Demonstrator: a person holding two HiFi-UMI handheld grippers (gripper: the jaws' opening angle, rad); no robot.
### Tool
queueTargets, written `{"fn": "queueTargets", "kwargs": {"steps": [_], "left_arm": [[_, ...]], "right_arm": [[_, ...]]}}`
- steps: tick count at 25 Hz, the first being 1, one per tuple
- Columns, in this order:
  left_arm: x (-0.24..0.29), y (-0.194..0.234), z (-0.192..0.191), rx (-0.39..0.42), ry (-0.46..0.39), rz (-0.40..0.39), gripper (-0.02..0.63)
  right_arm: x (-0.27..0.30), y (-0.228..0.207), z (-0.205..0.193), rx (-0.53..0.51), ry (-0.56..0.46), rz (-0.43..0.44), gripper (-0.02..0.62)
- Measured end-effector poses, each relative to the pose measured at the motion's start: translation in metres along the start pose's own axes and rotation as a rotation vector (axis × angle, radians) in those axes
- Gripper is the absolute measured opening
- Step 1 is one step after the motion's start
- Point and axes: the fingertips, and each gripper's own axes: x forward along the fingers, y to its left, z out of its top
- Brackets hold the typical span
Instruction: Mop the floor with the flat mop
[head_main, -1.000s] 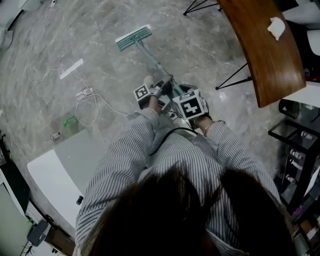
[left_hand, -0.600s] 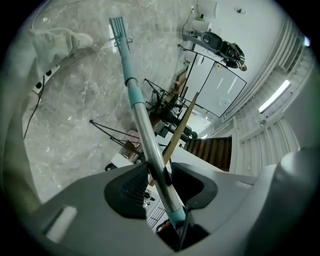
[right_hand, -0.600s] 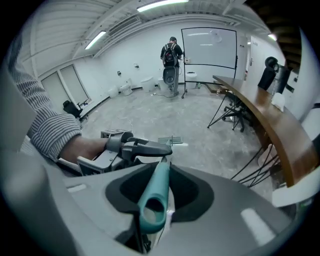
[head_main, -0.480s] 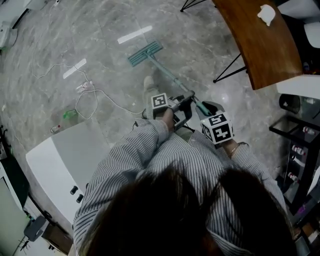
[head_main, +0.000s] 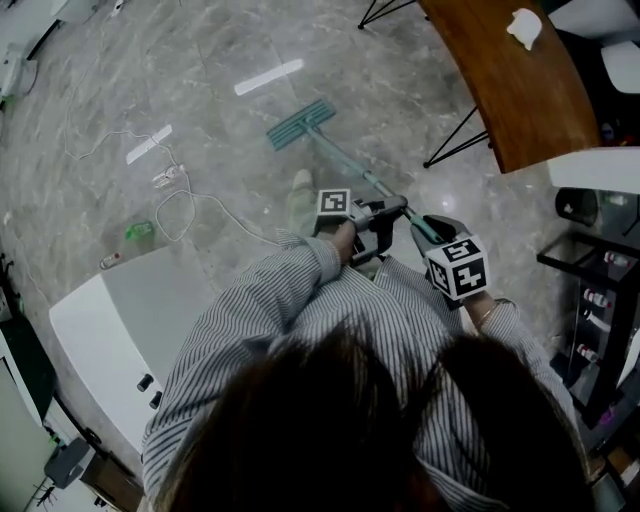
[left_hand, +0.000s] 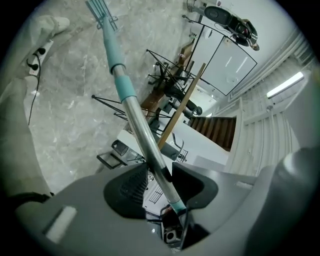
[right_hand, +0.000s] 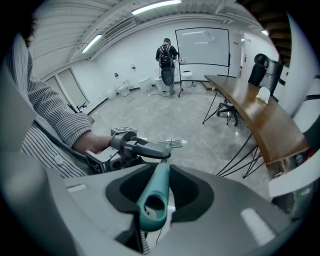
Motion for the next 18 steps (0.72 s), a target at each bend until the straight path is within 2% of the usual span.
{"fn": "queueTargets", "kwargs": {"steps": [5,12,18], "left_arm": [[-0.003,-0.007,0.002,0.003,-0.014,-0.016,0.155],[-0.015,-0.009,0.002,0.046,0.009,-0.009,0.163],[-0.024,-0.018,0.026,0.022,0.013,-0.021,0.16]], "right_arm": [[0.0,0.003,0.007,-0.013,-0.013,-0.013,0.114],[0.002,0.015,0.011,-0.003,-0.027,-0.02,0.114],[0.02,0.018,0.029,-0.008,-0.009,-0.027,0.113]]}}
